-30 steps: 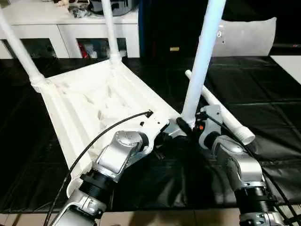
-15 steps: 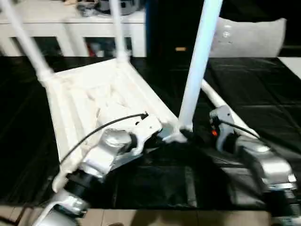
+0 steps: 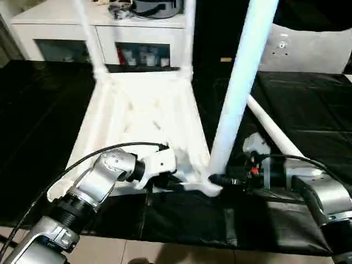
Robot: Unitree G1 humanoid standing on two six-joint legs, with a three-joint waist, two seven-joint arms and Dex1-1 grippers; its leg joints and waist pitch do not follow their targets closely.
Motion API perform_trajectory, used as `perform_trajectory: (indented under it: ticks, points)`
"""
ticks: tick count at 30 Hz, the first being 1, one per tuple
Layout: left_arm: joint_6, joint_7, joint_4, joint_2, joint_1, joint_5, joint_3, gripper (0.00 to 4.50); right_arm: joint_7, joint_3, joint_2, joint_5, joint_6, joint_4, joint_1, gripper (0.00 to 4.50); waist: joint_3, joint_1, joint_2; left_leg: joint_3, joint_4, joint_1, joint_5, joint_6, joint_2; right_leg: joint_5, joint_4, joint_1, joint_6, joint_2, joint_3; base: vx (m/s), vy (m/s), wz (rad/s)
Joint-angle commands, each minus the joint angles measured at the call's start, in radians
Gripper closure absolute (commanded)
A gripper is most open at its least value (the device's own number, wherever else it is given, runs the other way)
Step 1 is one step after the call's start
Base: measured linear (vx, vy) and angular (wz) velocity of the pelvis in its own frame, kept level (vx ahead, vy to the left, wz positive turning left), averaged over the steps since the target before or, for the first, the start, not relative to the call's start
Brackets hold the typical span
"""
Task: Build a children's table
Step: Rotate leg to tighten
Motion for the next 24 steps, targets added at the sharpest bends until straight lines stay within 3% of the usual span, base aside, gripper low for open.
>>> perform_trajectory:
  ticks: [1,7,17,22,23,24]
  points:
    - [-0.016,-0.047,0.002,0.001,-0.007,0.008,-0.042,4.50,0.007,0.002,-0.007,0.014,-0.005,-0.004,-0.017,1.45,-0.062,-0.004,-0.007,-0.013,-0.066,0.010,-0.170,0.049,0.053,-0.277,-0.073,0.051,-0.174,-0.087,0.050,0.000,0.000,0.00]
    - [-0.024,-0.055,0.012,-0.003,-0.007,0.007,-0.044,4.50,0.036,0.010,-0.010,0.033,0.022,-0.017,-0.002,1.98,-0.064,-0.003,-0.009,-0.013,-0.064,0.008,-0.153,0.055,0.051,-0.255,-0.070,0.053,-0.178,-0.085,0.049,0.000,0.000,0.00]
    - [0.029,-0.001,0.000,-0.036,0.004,-0.005,-0.014,4.50,0.001,0.010,0.008,0.048,0.055,-0.072,0.047,2.34,-0.062,0.000,-0.008,-0.014,-0.065,0.009,-0.160,0.049,0.052,-0.279,-0.073,0.052,-0.169,-0.086,0.049,0.000,0.000,0.00]
    - [0.196,0.173,-0.029,-0.143,0.008,-0.034,0.058,4.50,-0.276,-0.046,0.138,0.007,0.125,-0.047,0.046,2.40,-0.051,-0.015,-0.008,-0.017,-0.074,0.016,-0.247,0.012,0.046,-0.481,-0.095,0.049,-0.116,-0.089,0.046,0.000,0.000,0.00]
    - [0.206,0.182,-0.031,-0.150,0.007,-0.036,0.063,4.50,-0.291,-0.050,0.145,0.004,0.127,-0.045,0.045,2.40,-0.048,-0.016,-0.007,-0.018,-0.075,0.018,-0.259,0.010,0.043,-0.512,-0.102,0.044,-0.108,-0.088,0.043,0.000,0.000,0.00]
    - [0.251,0.228,-0.037,-0.181,0.001,-0.044,0.084,4.50,-0.358,-0.067,0.177,-0.012,0.136,-0.031,0.037,2.41,-0.047,-0.027,-0.007,-0.020,-0.075,0.016,-0.278,0.001,0.039,-0.558,-0.108,0.048,-0.086,-0.088,0.038,0.000,0.000,0.00]
